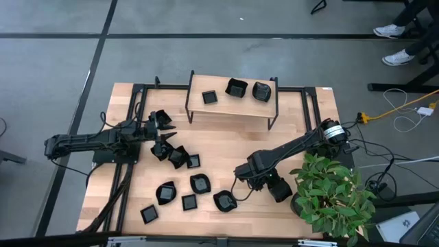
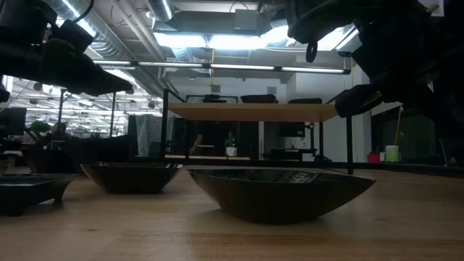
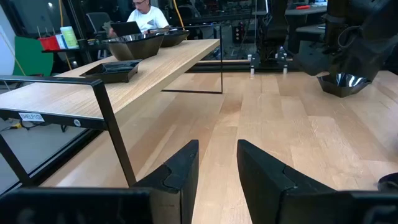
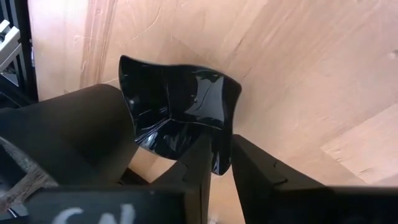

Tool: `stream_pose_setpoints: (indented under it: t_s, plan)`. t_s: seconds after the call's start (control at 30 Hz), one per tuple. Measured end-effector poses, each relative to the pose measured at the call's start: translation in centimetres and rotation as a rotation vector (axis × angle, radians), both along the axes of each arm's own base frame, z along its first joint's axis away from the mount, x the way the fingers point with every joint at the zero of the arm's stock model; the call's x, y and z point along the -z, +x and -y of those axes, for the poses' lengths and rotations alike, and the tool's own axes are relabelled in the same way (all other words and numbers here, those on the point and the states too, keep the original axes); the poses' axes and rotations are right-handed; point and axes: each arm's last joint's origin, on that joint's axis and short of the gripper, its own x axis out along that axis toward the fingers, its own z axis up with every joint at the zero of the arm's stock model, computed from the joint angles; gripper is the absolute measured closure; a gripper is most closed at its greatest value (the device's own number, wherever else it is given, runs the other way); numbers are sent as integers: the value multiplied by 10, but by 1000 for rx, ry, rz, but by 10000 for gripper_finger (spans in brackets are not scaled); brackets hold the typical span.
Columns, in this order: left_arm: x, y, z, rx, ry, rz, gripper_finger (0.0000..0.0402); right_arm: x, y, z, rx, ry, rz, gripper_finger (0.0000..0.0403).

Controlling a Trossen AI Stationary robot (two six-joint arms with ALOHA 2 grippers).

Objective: Pick & Place Mini shaped plates
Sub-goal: Stack the distorted square plate on top of the distorted square plate on the shelf

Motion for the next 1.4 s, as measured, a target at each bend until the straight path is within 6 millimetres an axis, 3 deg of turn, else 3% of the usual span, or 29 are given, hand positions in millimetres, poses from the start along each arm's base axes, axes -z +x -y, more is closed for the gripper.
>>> stream_pose_setpoints:
  t_s: [0.93, 1.2, 1.4]
  plan:
    - [0, 0, 0, 0, 0, 0, 297, 0, 0, 1, 49, -9, -13, 340]
    - [0, 0, 0, 0, 0, 0, 297, 22, -8, 4, 52, -10, -17, 340]
    - [0, 0, 0, 0, 0, 0, 297, 26, -8, 4, 51, -5, -2, 340]
